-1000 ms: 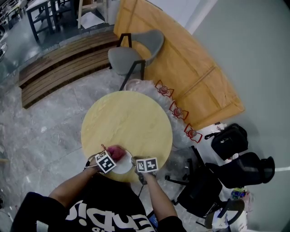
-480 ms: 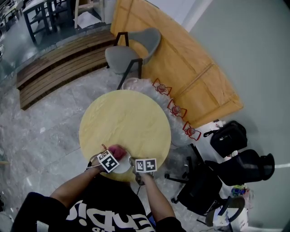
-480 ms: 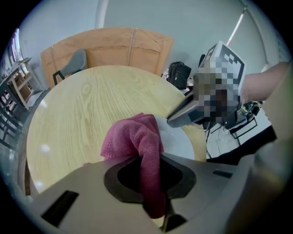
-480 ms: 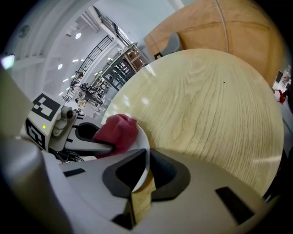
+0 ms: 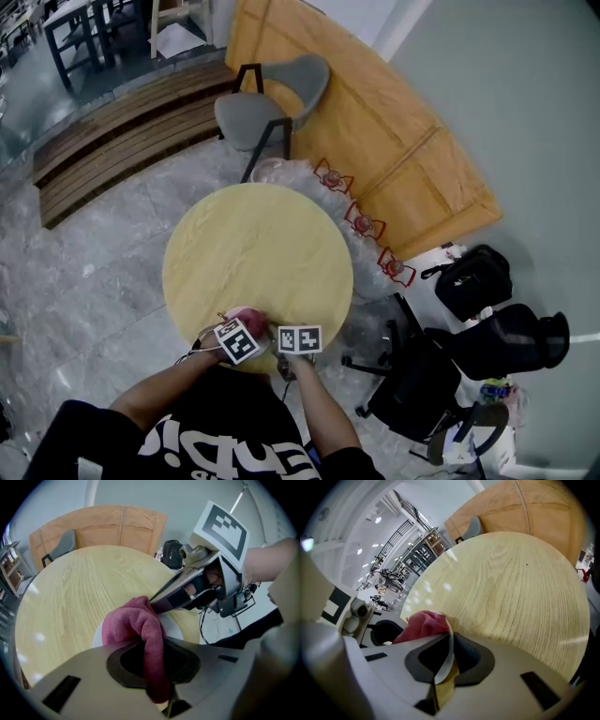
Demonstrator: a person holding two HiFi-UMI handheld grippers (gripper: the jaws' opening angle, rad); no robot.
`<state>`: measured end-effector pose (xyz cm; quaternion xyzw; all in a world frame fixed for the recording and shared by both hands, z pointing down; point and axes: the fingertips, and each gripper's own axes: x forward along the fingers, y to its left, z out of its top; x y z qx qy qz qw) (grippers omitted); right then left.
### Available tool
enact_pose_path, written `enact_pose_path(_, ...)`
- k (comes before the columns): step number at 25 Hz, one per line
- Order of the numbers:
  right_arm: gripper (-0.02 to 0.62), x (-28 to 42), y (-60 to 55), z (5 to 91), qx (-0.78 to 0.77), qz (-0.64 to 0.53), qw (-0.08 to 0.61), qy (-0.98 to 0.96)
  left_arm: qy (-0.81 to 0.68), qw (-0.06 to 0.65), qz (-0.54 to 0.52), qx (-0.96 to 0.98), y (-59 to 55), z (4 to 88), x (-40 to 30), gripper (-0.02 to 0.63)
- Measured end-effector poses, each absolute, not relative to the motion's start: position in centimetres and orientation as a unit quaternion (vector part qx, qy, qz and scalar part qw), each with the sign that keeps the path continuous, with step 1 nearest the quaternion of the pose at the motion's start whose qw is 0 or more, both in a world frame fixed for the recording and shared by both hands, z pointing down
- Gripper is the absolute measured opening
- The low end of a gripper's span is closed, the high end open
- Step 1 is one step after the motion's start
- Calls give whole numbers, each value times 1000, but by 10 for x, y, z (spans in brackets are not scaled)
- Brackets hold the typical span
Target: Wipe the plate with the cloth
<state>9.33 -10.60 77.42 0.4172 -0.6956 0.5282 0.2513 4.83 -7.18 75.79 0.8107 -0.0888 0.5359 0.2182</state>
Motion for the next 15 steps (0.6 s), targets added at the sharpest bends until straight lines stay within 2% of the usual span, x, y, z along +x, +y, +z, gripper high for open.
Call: enact_pose_path(15,48,95,-108,772,425,529,244,-693,-49,286,508,811,-38,752,56,64)
